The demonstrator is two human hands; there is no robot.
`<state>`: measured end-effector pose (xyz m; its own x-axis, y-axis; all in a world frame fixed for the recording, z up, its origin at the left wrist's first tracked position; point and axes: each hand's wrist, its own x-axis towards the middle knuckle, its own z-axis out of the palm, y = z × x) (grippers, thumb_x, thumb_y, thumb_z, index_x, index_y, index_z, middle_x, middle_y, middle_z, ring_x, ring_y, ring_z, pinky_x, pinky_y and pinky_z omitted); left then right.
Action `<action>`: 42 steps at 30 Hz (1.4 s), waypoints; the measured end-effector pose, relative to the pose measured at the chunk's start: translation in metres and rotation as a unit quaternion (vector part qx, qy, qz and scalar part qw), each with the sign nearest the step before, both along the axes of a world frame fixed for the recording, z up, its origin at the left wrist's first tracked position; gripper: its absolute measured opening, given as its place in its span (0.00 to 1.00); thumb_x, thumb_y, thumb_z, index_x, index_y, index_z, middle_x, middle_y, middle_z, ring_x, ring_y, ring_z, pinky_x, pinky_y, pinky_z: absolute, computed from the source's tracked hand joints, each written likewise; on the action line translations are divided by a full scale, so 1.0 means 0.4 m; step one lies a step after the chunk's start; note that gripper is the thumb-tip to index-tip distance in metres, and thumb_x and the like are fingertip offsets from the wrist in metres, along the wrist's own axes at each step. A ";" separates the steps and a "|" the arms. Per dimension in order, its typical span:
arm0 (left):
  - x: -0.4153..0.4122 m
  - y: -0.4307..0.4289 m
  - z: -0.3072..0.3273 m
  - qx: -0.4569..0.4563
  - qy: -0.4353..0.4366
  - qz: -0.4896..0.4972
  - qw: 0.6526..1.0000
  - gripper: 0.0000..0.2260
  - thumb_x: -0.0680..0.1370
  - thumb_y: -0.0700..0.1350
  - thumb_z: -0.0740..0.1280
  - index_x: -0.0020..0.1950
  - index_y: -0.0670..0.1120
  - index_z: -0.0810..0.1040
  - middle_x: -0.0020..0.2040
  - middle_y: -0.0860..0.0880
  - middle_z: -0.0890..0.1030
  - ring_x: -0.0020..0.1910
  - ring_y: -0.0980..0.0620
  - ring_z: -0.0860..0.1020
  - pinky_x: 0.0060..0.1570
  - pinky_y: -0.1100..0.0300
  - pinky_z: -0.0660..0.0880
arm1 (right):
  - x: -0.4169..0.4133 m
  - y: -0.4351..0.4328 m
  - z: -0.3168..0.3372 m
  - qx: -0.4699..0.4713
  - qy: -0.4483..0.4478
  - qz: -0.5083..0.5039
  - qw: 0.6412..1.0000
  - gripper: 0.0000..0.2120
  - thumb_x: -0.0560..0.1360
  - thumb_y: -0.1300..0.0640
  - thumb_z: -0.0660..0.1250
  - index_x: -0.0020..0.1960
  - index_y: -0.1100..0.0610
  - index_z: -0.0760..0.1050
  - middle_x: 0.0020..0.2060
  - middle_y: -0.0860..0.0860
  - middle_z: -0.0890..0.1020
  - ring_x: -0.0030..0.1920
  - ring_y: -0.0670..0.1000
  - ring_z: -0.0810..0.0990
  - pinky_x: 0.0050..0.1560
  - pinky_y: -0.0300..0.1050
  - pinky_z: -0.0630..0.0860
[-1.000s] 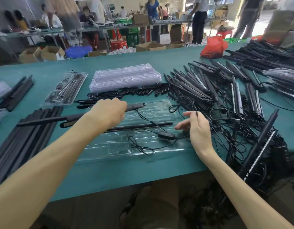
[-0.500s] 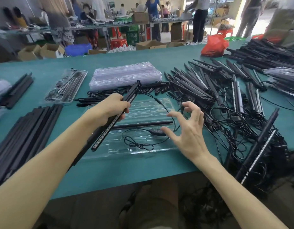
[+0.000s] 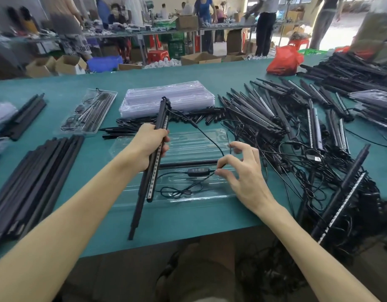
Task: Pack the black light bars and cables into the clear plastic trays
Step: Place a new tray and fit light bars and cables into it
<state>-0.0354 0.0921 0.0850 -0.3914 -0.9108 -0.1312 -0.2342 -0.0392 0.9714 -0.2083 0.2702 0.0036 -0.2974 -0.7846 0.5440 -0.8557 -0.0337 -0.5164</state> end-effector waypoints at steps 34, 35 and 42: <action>0.066 -0.009 -0.068 0.232 0.413 0.113 0.873 0.08 0.82 0.33 0.53 0.53 0.45 0.65 0.53 0.44 0.79 0.55 0.44 0.82 0.54 0.53 0.75 | 0.009 0.000 0.007 0.086 0.128 0.040 0.987 0.22 0.83 0.57 0.63 0.76 0.47 0.69 0.71 0.44 0.72 0.70 0.51 0.65 0.70 0.50 0.63; 0.075 -0.009 -0.072 0.233 0.404 0.097 0.879 0.09 0.82 0.32 0.54 0.52 0.46 0.66 0.54 0.44 0.80 0.55 0.44 0.82 0.54 0.52 0.76 | 0.007 -0.002 0.006 0.104 0.117 0.038 0.987 0.22 0.83 0.56 0.62 0.76 0.45 0.67 0.72 0.43 0.71 0.71 0.50 0.64 0.70 0.49 0.60; 0.141 0.003 -0.097 0.061 0.109 -0.002 0.992 0.08 0.79 0.40 0.70 0.57 0.44 0.78 0.47 0.48 0.86 0.45 0.51 0.84 0.45 0.59 0.76 | 0.010 0.002 -0.001 0.035 0.067 -0.039 0.996 0.13 0.81 0.64 0.63 0.65 0.59 0.77 0.56 0.53 0.79 0.60 0.53 0.71 0.61 0.43 0.69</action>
<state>0.0209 0.0931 0.0460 -0.4257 -0.8921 -0.1515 -0.0190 -0.1586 0.9872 -0.2044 0.2712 0.0032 -0.2880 -0.7990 0.5279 -0.9155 0.0679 -0.3966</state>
